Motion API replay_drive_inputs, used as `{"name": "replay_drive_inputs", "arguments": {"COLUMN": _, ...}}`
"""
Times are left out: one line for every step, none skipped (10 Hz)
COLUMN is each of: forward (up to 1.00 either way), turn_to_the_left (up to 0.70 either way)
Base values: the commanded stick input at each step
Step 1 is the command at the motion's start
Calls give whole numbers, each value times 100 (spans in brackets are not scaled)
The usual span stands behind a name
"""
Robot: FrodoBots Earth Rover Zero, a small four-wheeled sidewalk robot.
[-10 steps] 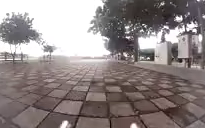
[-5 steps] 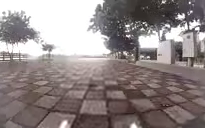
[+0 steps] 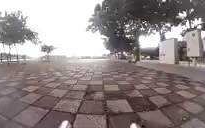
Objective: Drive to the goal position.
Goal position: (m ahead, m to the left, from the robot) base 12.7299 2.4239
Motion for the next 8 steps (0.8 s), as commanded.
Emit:
{"name": "replay_drive_inputs", "arguments": {"forward": 70, "turn_to_the_left": 0}}
{"name": "replay_drive_inputs", "arguments": {"forward": 70, "turn_to_the_left": 0}}
{"name": "replay_drive_inputs", "arguments": {"forward": 70, "turn_to_the_left": 0}}
{"name": "replay_drive_inputs", "arguments": {"forward": 70, "turn_to_the_left": 0}}
{"name": "replay_drive_inputs", "arguments": {"forward": 70, "turn_to_the_left": 0}}
{"name": "replay_drive_inputs", "arguments": {"forward": 70, "turn_to_the_left": 0}}
{"name": "replay_drive_inputs", "arguments": {"forward": 70, "turn_to_the_left": 0}}
{"name": "replay_drive_inputs", "arguments": {"forward": 70, "turn_to_the_left": 0}}
